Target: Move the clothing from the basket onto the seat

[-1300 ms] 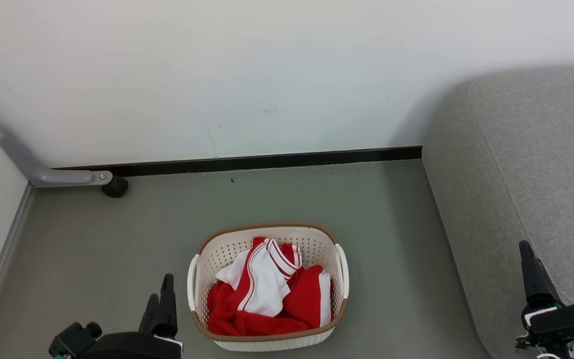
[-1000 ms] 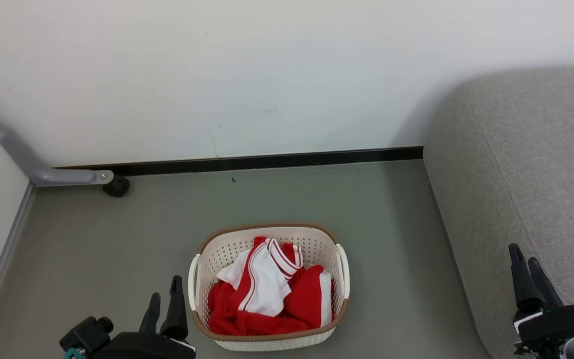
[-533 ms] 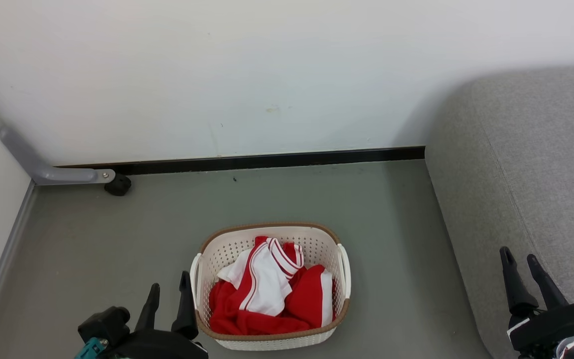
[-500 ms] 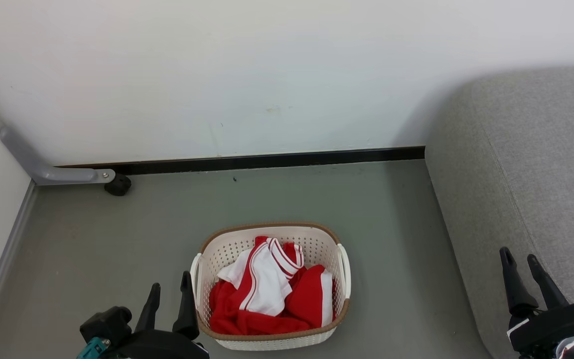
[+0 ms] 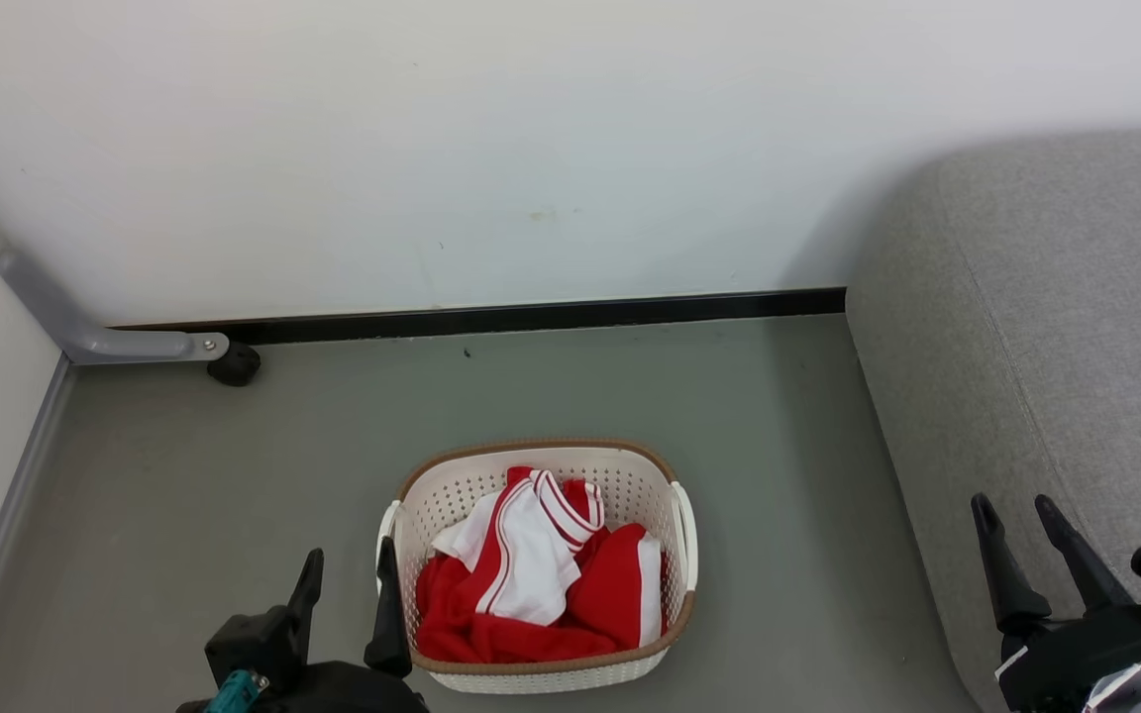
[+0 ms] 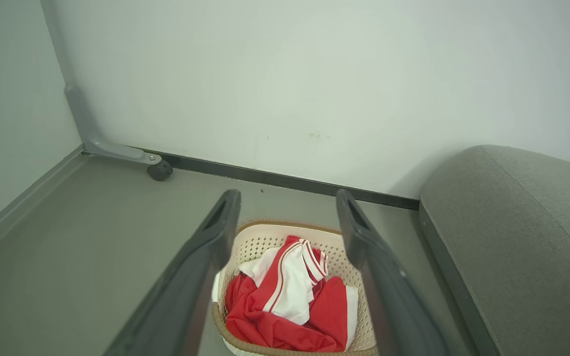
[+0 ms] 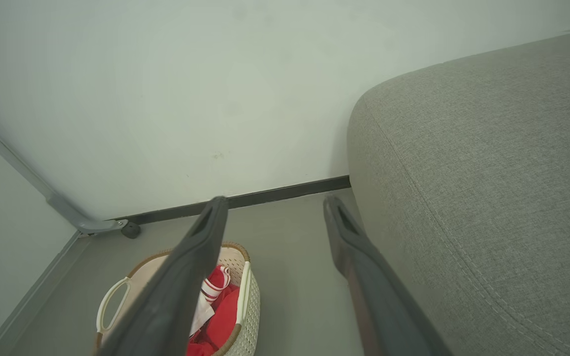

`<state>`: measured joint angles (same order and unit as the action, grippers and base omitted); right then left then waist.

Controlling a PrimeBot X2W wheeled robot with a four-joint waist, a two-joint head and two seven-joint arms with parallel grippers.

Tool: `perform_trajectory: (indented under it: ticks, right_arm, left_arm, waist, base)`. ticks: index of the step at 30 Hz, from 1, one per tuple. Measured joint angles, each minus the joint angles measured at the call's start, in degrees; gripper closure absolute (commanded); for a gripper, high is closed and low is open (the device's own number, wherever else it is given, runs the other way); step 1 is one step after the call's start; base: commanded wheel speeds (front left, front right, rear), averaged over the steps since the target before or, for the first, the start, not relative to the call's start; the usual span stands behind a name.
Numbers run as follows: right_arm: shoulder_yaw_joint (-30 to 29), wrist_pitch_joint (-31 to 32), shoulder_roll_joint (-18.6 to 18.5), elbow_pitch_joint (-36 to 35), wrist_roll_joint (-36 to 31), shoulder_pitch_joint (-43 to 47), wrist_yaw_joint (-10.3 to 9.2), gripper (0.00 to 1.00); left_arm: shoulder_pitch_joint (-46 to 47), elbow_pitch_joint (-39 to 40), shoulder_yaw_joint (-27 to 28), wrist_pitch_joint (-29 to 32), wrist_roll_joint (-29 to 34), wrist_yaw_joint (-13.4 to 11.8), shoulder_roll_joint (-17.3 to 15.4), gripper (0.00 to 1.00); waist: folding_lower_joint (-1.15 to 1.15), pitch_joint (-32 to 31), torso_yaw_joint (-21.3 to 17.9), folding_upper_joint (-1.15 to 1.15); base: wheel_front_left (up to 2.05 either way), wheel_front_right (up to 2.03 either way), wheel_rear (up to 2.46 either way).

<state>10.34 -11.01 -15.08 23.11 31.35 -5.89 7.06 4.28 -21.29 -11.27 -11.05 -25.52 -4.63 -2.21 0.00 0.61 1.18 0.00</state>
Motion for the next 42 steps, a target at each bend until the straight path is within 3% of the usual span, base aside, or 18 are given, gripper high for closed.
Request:
perform_trajectory:
  ticks: [16, 29, 42]
  right_arm:
    - [3.16, -3.22, -2.29, 0.55, -10.73, -0.76, 0.02, 0.00]
    - [3.18, -3.22, -2.61, 0.02, -10.72, -1.25, 0.02, 0.00]
    - [3.88, -3.24, -3.98, -2.99, -10.12, -2.88, 0.02, 0.00]
  left_arm:
    - [0.09, 0.43, -3.22, -3.26, 11.34, -2.01, -0.13, 0.00]
    - [0.22, 1.53, -4.26, -3.26, 11.44, -2.44, -0.24, 0.00]
    - [2.63, 4.35, -7.73, -3.26, 11.02, -2.44, -0.31, 0.00]
  waist:
    - [0.00, 0.63, -0.25, 0.00]
    - [0.00, 2.01, -0.73, 0.00]
    - [0.00, 7.57, -1.69, 0.00]
  base:
    - [0.00, 0.00, 0.00]
    - [0.00, 0.00, 0.00]
    - [0.00, 0.00, 0.00]
